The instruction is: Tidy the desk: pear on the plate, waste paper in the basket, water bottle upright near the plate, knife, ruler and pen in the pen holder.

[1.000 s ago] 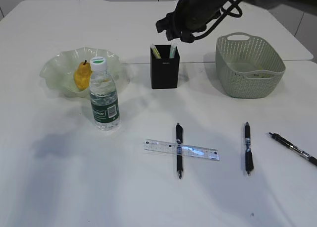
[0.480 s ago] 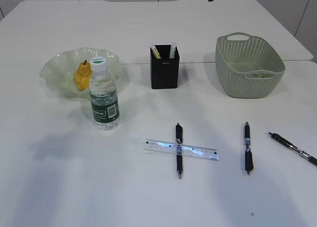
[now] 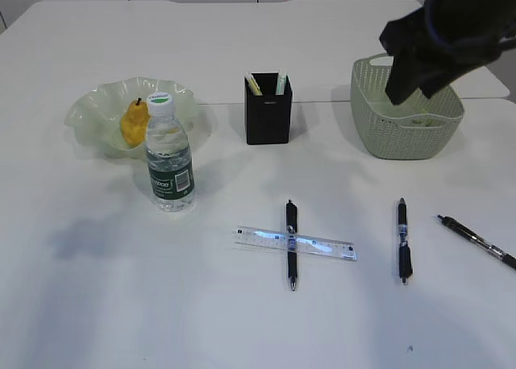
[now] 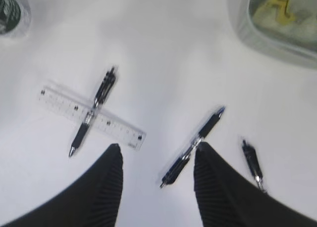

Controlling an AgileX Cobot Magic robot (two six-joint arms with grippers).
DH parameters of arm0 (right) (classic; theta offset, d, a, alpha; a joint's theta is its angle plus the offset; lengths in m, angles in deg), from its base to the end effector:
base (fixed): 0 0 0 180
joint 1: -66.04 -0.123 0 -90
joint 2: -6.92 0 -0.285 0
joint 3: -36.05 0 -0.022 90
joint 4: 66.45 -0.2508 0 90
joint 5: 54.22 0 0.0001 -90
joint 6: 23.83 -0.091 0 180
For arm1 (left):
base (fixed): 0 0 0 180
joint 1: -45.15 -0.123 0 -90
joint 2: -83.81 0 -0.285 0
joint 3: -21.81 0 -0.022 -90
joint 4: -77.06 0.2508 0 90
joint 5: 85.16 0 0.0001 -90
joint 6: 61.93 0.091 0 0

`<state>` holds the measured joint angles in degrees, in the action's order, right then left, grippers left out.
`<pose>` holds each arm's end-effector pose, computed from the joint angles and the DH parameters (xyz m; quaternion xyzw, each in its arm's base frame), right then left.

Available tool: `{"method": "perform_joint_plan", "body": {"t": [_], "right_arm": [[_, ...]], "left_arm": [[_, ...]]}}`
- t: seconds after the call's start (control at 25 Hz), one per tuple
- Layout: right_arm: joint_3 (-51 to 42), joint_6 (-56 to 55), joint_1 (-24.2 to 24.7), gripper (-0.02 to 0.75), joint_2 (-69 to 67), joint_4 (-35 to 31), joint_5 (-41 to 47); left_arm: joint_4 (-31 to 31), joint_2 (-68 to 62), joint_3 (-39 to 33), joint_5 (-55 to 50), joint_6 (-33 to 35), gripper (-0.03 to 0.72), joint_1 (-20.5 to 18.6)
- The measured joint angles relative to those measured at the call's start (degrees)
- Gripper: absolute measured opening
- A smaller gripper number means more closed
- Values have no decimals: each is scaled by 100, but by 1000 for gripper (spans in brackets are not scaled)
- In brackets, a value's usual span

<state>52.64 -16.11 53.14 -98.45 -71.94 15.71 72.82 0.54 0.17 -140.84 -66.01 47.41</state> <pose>0.3479 0.0881 0.3407 -0.1680 0.9672 0.0555 0.1822 0.2444 -0.0152 0.2771 -0.0310 0.9846 -0.0429 0.1663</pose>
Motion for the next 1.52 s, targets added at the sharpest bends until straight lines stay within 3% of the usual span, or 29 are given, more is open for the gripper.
{"method": "perform_joint_plan", "body": {"t": [0.32, 0.52, 0.88, 1.52], "right_arm": [[-613, 823, -72, 354, 56, -145, -153], [-613, 2274, -605, 353, 1, -373, -886], [-613, 4039, -1439, 353, -1014, -552, -1391], [-399, 4566, -1667, 354, -1821, -716, -1728]], "left_arm": [[-44, 0, 0, 0, 0, 521, 0], [-44, 0, 0, 94, 0, 521, 0], [-44, 0, 0, 257, 0, 521, 0], [-44, 0, 0, 448, 0, 521, 0]]}}
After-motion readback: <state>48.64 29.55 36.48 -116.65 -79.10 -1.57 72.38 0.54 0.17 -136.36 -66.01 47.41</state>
